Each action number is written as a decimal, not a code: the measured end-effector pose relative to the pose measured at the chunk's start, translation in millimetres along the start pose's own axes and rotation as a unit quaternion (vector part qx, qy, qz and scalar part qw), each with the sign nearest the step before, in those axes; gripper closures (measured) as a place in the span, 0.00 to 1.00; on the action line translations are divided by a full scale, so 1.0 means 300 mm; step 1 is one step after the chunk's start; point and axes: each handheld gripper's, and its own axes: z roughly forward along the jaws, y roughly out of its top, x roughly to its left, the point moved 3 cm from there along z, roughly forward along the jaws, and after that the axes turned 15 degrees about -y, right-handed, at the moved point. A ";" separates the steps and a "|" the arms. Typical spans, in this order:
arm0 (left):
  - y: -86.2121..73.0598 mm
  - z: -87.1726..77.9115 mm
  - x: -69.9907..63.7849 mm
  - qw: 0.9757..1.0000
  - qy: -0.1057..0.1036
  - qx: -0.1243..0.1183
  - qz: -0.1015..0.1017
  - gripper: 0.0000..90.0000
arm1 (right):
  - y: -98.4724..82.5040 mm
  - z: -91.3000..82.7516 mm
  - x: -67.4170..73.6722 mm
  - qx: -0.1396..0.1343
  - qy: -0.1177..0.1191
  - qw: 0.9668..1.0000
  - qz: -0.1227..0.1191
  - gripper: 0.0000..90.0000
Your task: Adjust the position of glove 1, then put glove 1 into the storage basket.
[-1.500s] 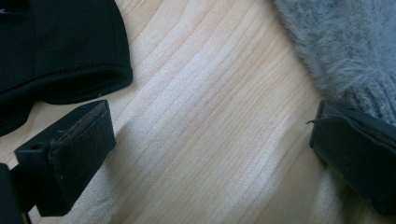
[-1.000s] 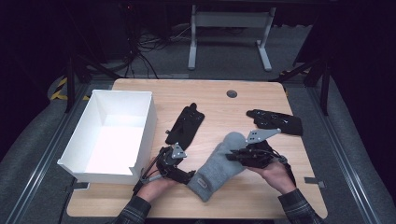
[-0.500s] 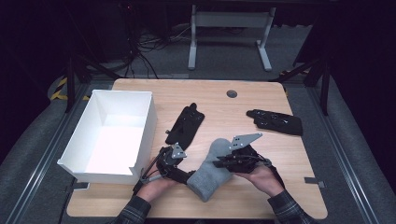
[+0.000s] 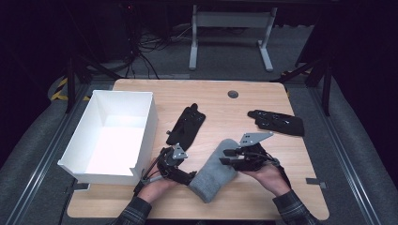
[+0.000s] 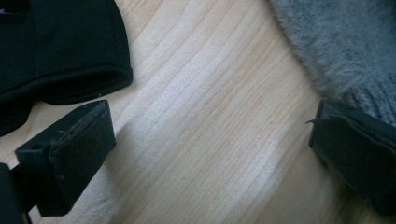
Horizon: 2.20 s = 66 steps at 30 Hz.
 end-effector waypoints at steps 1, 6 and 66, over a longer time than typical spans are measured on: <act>0.003 -0.006 -0.001 1.000 -0.001 0.001 -0.003 0.04 | -0.004 -0.009 -0.014 -0.003 -0.004 1.000 0.004 0.78; 0.019 -0.031 -0.002 0.999 0.025 0.019 -0.027 0.26 | -0.036 -0.042 -0.070 -0.008 -0.032 0.999 0.015 0.93; 0.288 0.123 -0.114 0.991 -0.124 0.039 -0.025 0.05 | -0.359 -0.018 -0.326 0.050 -0.172 0.983 0.047 0.09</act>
